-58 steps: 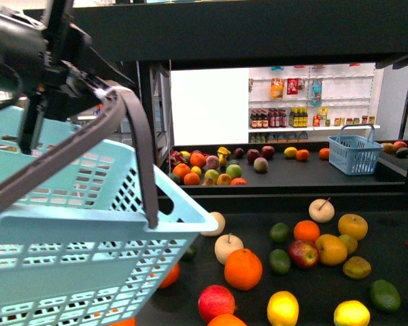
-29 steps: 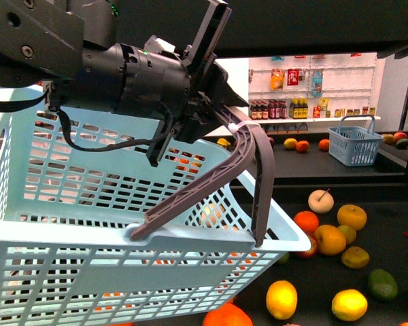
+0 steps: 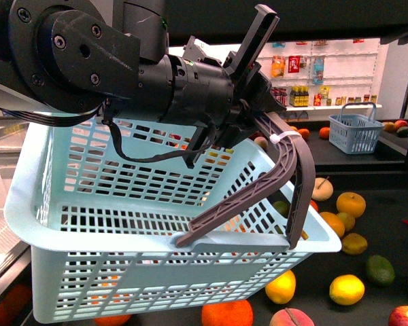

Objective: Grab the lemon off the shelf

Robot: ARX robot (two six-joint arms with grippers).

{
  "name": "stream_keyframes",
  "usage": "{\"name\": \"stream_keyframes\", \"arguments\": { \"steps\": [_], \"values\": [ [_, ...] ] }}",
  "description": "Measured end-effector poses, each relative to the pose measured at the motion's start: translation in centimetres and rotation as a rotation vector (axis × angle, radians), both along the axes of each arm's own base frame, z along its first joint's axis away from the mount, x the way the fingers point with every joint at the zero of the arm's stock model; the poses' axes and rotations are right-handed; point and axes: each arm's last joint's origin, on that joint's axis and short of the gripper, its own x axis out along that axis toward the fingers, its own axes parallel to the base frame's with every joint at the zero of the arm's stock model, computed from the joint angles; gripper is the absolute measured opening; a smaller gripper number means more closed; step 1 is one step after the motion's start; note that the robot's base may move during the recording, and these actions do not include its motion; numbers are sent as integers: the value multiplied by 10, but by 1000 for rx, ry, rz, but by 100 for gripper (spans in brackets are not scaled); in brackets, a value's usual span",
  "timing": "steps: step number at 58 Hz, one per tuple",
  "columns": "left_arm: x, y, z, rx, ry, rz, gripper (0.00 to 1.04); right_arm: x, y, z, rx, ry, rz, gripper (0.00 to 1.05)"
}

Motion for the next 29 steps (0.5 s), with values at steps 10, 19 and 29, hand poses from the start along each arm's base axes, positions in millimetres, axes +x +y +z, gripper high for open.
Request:
{"name": "stream_keyframes", "arguments": {
  "steps": [10, 19, 29],
  "values": [
    [0, 1, -1, 3, 0, 10, 10, 15, -6, -4, 175, 256, -219, 97],
    [0, 1, -1, 3, 1, 9, 10, 52, -28, 14, 253, 273, -238, 97],
    [0, 1, -1, 3, 0, 6, 10, 125, -60, 25, 295, 384, -247, 97]
  ]
}}
